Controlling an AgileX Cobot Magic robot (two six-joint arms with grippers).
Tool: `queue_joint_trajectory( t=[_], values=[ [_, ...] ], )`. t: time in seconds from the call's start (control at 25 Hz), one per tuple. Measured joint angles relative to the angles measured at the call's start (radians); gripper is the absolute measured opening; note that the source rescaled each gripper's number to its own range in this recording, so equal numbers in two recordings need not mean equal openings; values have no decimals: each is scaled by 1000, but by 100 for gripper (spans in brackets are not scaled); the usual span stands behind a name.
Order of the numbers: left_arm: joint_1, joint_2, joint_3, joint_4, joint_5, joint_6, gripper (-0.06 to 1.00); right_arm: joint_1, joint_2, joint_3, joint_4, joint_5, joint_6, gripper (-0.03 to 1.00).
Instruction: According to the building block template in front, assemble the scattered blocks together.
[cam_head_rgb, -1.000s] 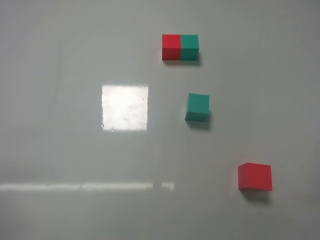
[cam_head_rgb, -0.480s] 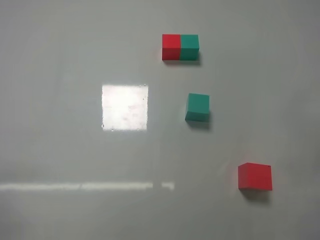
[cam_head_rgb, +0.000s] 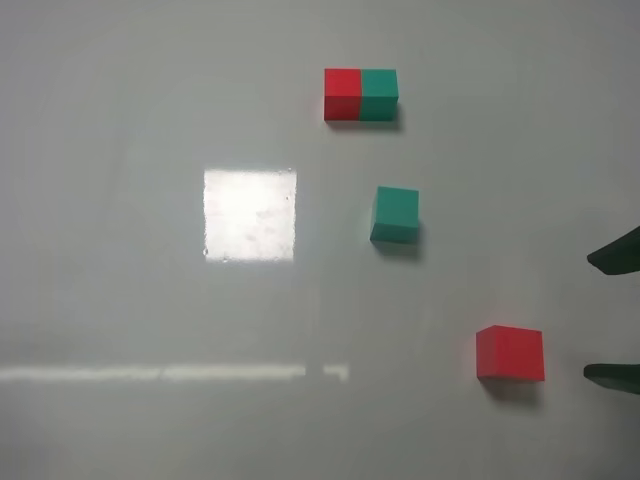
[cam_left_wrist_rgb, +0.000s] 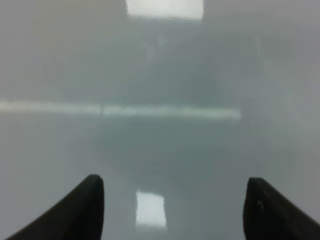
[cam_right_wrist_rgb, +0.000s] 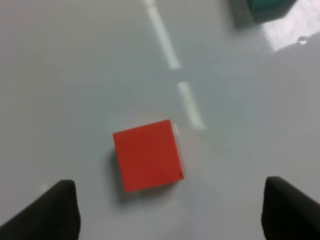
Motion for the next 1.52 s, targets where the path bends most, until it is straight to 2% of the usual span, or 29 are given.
queue_joint_trajectory(
  t=[0.2,0.4,0.72,1.12,1.28,1.4,1.48,1.52],
  values=[
    [0,0,0,0,1,0,49,143,112,0,-114,-54,68,100],
    [0,0,0,0,1,0,49,273,194,0,-256,-100,202,100],
    [0,0,0,0,1,0,48,294,251,7,-372,-163,314,100],
    [0,0,0,0,1,0,48,294,251,107,-422,-256,355,98],
    [0,0,0,0,1,0,47,294,251,128,-454,-272,372,77],
    [0,0,0,0,1,0,47,294,251,129,-459,-286,389,56],
    [0,0,0,0,1,0,47,294,251,130,-462,-289,390,30],
    [0,0,0,0,1,0,47,294,251,130,-462,-288,391,14]
  ],
)
